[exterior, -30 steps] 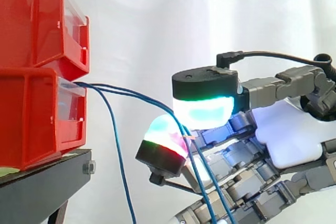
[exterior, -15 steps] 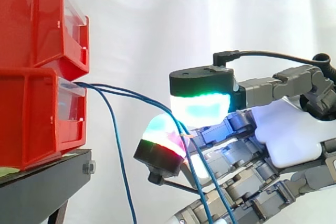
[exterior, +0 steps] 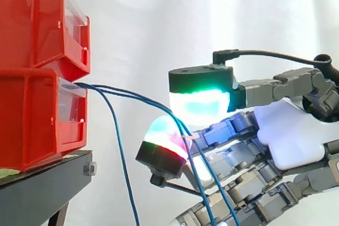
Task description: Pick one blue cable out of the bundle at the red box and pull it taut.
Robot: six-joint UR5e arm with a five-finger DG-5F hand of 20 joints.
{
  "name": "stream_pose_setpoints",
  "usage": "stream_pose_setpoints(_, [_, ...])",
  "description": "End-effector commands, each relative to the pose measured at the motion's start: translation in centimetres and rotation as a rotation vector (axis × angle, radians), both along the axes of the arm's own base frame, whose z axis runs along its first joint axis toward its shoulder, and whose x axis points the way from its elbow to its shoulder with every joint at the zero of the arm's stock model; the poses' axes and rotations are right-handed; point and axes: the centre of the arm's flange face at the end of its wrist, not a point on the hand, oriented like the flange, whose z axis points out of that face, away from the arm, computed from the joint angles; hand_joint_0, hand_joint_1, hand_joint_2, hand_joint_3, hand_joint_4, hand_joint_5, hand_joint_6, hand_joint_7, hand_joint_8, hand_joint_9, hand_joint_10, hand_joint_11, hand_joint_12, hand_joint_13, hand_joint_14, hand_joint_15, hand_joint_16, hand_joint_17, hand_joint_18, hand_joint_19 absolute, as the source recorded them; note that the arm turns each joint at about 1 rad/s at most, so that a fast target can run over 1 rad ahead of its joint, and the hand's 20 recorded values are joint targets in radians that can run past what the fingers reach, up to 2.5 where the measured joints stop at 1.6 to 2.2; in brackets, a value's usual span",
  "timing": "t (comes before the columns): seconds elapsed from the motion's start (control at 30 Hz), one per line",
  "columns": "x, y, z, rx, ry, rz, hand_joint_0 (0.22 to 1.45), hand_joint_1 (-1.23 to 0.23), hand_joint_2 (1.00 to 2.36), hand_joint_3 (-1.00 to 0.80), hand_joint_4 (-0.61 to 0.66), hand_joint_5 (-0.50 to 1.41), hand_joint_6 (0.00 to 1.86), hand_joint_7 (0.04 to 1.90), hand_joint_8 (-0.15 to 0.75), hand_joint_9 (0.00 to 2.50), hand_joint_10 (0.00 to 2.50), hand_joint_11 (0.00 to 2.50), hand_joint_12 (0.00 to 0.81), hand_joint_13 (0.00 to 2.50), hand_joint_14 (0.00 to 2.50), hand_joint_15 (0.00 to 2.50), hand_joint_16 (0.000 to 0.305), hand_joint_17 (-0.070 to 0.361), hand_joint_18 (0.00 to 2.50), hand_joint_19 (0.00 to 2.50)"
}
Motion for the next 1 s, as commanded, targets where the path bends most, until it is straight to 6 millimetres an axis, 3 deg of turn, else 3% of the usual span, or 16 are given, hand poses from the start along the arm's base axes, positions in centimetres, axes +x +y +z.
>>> stream_pose_setpoints(0.0, [0.02,0.02,0.01,0.0,-0.001,0.0,0.56,-0.38,1.0,-0.15,0.11,-0.14,0.79,1.08,0.304,1.0,0.01,0.66,0.485,0.54,0.0,0.18,0.073,0.163,0.67,0.33])
stream_pose_setpoints(0.27, [0.05,0.03,0.03,-0.001,-0.004,0.0,0.52,-0.48,1.01,-0.31,0.1,-0.14,0.77,1.16,0.274,0.96,0.01,0.71,0.422,0.52,0.01,0.19,0.059,0.132,0.61,0.37])
stream_pose_setpoints(0.57, [0.02,0.02,0.01,-0.001,-0.001,0.0,0.5,-0.5,1.0,-0.5,0.11,-0.13,0.78,1.13,0.286,0.98,0.01,0.71,0.433,0.54,0.01,0.19,0.061,0.137,0.65,0.36])
stream_pose_setpoints(0.8, [0.02,-0.1,0.01,-0.001,-0.001,-0.001,0.47,-0.49,1.0,-0.5,0.12,-0.13,0.77,1.11,0.304,0.98,0.01,0.73,0.449,0.55,0.01,0.19,0.064,0.143,0.67,0.35])
stream_pose_setpoints(0.97, [0.04,0.02,0.02,-0.001,-0.003,0.0,0.52,-0.66,1.0,-0.47,0.14,-0.14,0.78,1.18,0.321,0.95,0.02,0.76,0.428,0.55,0.01,0.19,0.059,0.133,0.66,0.38])
